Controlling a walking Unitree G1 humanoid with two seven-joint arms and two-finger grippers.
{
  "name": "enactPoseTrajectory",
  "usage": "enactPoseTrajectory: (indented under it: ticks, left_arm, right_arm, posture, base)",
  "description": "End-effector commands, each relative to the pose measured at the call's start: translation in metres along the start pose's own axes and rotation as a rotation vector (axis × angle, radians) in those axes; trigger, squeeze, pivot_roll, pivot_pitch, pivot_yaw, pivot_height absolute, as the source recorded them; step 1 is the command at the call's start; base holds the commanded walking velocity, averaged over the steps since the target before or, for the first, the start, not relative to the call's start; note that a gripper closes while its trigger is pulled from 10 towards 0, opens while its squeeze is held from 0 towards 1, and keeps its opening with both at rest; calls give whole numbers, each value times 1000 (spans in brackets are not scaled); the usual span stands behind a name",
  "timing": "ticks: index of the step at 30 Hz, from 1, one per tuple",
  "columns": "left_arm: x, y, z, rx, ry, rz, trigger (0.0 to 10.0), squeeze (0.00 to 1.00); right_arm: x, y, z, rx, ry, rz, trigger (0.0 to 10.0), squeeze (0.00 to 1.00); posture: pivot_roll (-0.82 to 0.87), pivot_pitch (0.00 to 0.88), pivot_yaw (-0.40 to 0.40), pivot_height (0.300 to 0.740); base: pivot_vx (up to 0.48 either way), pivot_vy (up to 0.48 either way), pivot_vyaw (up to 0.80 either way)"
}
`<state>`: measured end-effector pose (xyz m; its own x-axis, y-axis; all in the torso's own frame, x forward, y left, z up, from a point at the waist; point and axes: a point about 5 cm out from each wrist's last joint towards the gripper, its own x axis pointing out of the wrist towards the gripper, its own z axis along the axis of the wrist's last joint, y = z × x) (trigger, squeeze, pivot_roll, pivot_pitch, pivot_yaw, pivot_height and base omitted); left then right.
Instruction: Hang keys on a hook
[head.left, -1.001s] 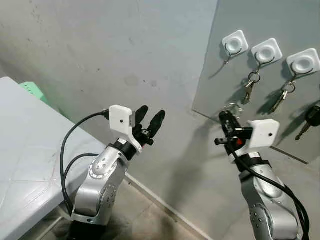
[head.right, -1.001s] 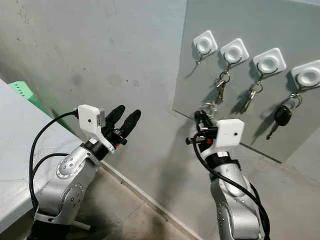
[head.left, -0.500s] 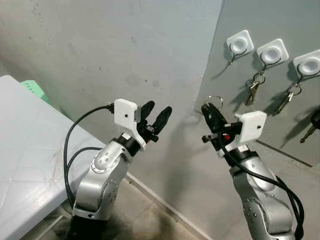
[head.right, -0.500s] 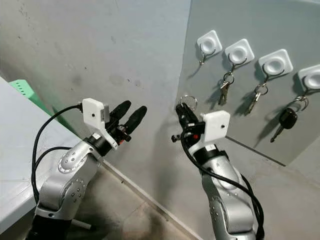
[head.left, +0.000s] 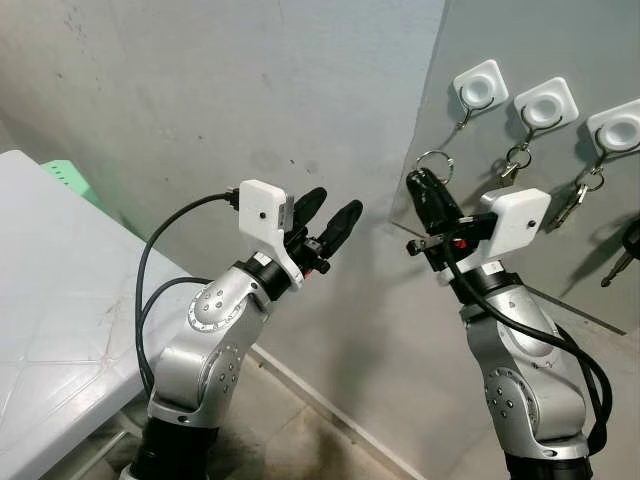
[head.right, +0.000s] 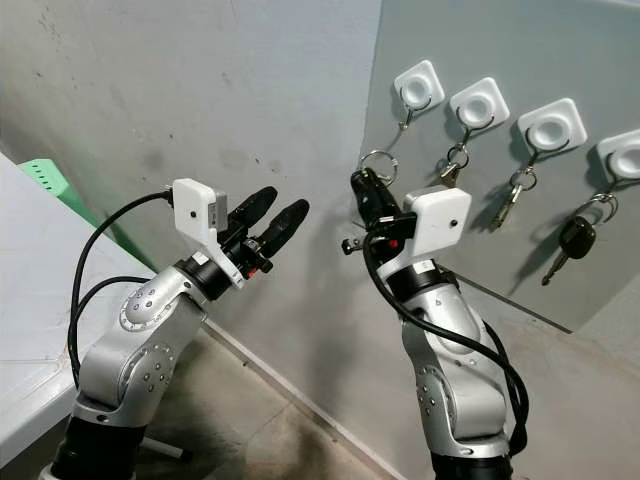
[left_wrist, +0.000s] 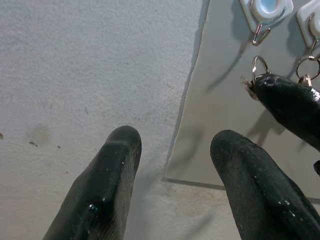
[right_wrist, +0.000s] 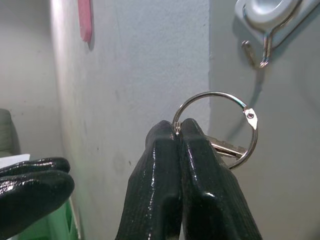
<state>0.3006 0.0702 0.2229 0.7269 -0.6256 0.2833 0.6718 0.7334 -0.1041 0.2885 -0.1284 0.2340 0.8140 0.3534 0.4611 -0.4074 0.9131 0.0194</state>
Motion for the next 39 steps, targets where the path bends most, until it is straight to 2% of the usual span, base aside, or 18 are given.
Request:
enactPoseTrajectory:
  ticks: [1, 8, 19, 31, 39]
  left_arm:
    - [2, -4, 6, 12, -11, -20, 10000, 0]
    - [2, -3, 6, 9, -8, -24, 10000, 0]
    - [2, -3, 5, 8, 1, -28, 10000, 0]
    - [1, -3, 5, 2, -1, -21, 10000, 0]
    - [0, -3, 6, -17, -7, -5, 10000, 0]
  right_arm:
    - [0, -1, 5, -10, -31, -8, 10000, 0]
    - [-6, -2, 14, -24, -85, -17, 10000, 0]
    - [4, -3, 31, -43, -160, -5, 10000, 0]
    - [16, -3, 25, -26, -99, 35, 10000, 0]
    - [21, -8, 16, -24, -17, 48, 10000, 0]
  posture:
    - [32, 63, 9, 740]
    - [30, 66, 13, 740]
    - [25, 69, 21, 740]
    - [34, 74, 10, 740]
    - [37, 82, 2, 740]
  base:
    - [0, 0, 0]
    - [0, 0, 0]
    - [0, 0, 0]
    - [0, 0, 0]
    - [0, 0, 0]
